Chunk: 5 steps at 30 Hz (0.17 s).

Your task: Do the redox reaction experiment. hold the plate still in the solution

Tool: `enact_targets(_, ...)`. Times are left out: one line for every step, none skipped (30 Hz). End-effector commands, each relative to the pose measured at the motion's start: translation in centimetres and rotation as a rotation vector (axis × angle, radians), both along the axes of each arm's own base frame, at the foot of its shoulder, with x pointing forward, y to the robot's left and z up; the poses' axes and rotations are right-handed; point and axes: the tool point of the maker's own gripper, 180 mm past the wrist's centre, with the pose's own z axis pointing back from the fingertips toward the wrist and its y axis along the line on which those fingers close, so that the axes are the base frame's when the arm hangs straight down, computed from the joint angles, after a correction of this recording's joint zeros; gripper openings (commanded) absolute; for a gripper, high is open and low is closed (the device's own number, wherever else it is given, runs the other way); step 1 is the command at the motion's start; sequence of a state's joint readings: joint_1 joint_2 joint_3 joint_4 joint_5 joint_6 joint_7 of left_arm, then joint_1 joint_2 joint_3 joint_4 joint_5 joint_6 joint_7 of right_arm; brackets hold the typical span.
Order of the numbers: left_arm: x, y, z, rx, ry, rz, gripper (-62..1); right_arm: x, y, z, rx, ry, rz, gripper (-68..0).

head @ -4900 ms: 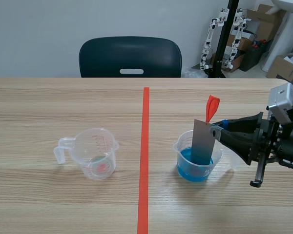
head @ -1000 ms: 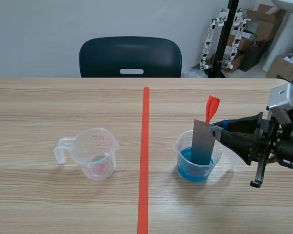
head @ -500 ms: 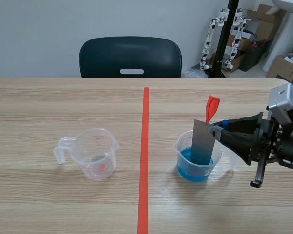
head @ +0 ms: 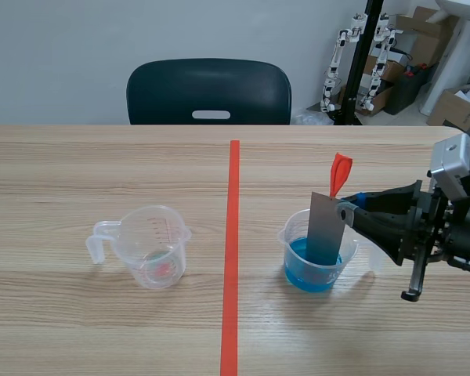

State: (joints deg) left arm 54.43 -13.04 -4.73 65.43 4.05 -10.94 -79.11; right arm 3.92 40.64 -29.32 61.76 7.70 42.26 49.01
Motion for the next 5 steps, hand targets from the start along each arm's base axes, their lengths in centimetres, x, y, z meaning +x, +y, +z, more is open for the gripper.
enact_targets(-0.10, 0.17, 0.46, -0.004, -0.013, 0.000, 1.4, 0.30, -0.33, 0.48, -0.011, -0.011, 0.004, -66.9)
enact_targets(-0.10, 0.17, 0.46, -0.004, -0.013, 0.000, 1.4, 0.30, -0.33, 0.48, -0.011, -0.011, 0.004, -66.9)
enact_targets(-0.10, 0.17, 0.46, -0.004, -0.013, 0.000, 1.4, 0.30, -0.33, 0.48, -0.011, -0.011, 0.004, -66.9)
enact_targets(-0.10, 0.17, 0.46, -0.004, -0.013, 0.000, 1.4, 0.30, -0.33, 0.48, -0.011, -0.011, 0.004, -66.9)
enact_targets(-0.10, 0.17, 0.46, -0.004, -0.013, 0.000, 1.4, 0.30, -0.33, 0.48, -0.011, -0.011, 0.004, -66.9)
